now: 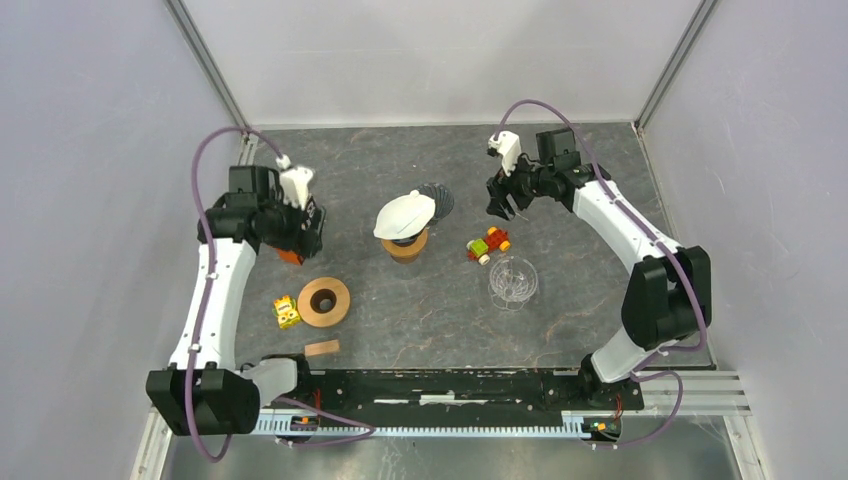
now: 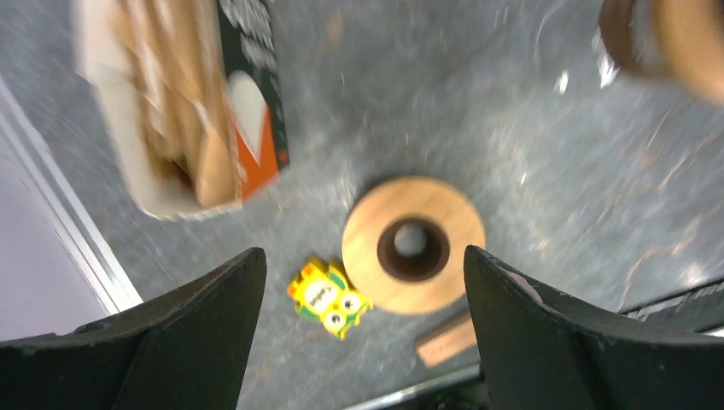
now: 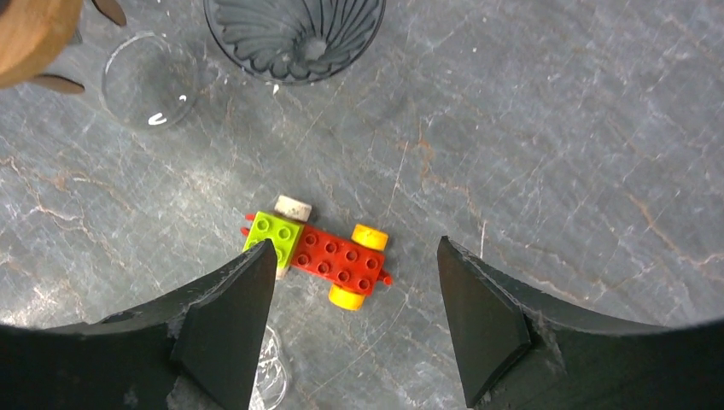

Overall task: Place the coffee filter in the dripper
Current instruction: Pick up the dripper holder from the center of the board.

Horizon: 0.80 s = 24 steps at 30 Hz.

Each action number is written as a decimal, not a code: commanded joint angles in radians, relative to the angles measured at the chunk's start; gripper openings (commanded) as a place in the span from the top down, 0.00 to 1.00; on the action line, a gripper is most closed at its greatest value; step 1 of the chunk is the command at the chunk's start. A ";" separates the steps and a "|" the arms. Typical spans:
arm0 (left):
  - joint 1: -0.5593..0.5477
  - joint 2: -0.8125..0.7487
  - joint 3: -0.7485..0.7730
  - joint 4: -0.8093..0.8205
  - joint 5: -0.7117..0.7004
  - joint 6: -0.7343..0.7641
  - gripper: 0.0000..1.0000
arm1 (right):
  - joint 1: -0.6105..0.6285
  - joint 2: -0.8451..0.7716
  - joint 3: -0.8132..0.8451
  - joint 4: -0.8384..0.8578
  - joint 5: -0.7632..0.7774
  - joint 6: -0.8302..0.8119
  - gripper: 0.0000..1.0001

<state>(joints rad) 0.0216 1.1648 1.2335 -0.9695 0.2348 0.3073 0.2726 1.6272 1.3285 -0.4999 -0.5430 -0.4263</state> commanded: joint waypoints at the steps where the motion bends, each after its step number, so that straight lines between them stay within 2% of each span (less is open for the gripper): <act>1: 0.010 -0.047 -0.162 -0.049 -0.044 0.243 0.09 | -0.003 -0.077 -0.054 0.065 0.020 -0.018 0.24; 6: 0.008 -0.007 -0.295 0.039 -0.074 0.328 0.10 | -0.003 -0.084 -0.082 0.062 0.024 -0.021 0.24; 14: 0.008 0.014 -0.474 0.227 -0.108 0.374 0.12 | -0.002 -0.080 -0.100 0.063 0.028 -0.022 0.24; 24: 0.008 0.156 -0.479 0.317 -0.079 0.356 0.19 | -0.003 -0.072 -0.113 0.055 0.023 -0.020 0.24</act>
<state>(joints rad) 0.0269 1.2903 0.7383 -0.7216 0.1368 0.6300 0.2722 1.5719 1.2259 -0.4652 -0.5152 -0.4416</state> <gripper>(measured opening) 0.831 0.760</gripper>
